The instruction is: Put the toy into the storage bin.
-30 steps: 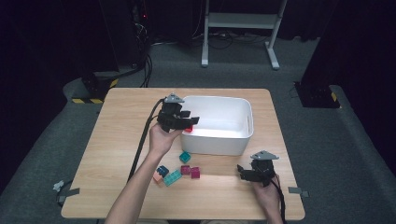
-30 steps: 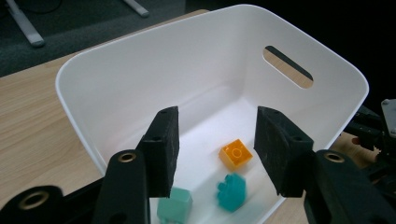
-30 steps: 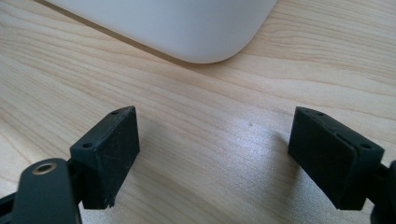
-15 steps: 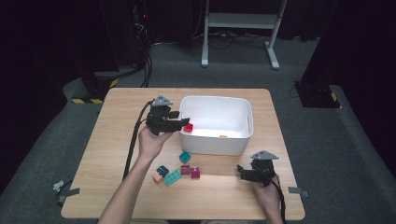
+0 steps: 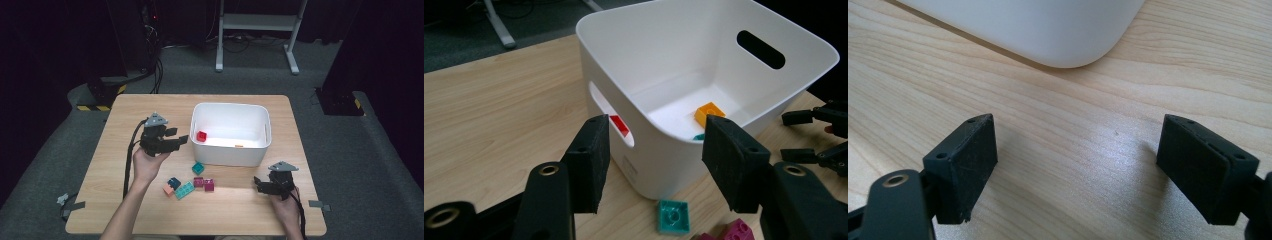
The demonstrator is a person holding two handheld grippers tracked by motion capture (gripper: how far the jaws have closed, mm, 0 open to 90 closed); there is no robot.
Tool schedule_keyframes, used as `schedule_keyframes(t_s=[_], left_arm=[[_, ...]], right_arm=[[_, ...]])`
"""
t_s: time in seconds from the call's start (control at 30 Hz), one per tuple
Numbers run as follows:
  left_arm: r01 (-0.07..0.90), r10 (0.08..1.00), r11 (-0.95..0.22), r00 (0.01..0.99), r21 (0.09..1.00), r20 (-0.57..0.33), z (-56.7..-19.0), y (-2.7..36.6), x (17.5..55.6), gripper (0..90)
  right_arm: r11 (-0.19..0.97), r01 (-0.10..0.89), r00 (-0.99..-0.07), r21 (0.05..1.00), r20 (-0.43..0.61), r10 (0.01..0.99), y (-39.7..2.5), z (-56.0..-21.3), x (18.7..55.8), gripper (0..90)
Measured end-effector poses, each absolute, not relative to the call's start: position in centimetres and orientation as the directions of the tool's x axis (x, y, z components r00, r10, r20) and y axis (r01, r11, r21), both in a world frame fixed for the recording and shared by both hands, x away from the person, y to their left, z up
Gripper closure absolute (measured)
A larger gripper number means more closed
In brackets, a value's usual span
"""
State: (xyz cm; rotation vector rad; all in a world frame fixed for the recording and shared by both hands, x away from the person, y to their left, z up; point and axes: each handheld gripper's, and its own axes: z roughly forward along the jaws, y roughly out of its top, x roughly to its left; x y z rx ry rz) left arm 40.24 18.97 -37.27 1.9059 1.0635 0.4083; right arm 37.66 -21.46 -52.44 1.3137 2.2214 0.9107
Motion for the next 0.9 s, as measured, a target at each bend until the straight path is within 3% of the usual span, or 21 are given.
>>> schedule_keyframes(t_s=[0.6, 0.9], left_arm=[[0.542, 0.835, -0.272, 0.544, 0.795, -0.085, -41.0, 20.7, 36.6, 43.7], [0.572, 0.843, -0.255, 0.526, 0.78, -0.111, -43.5, 21.3, 35.0, 43.6]], right_arm=[[0.344, 0.617, -0.476, 0.708, -0.013, 0.879, -21.4, -52.4, 37.7, 16.2], [0.344, 0.617, -0.476, 0.708, -0.013, 0.879, -21.4, -52.4, 37.7, 16.2]])
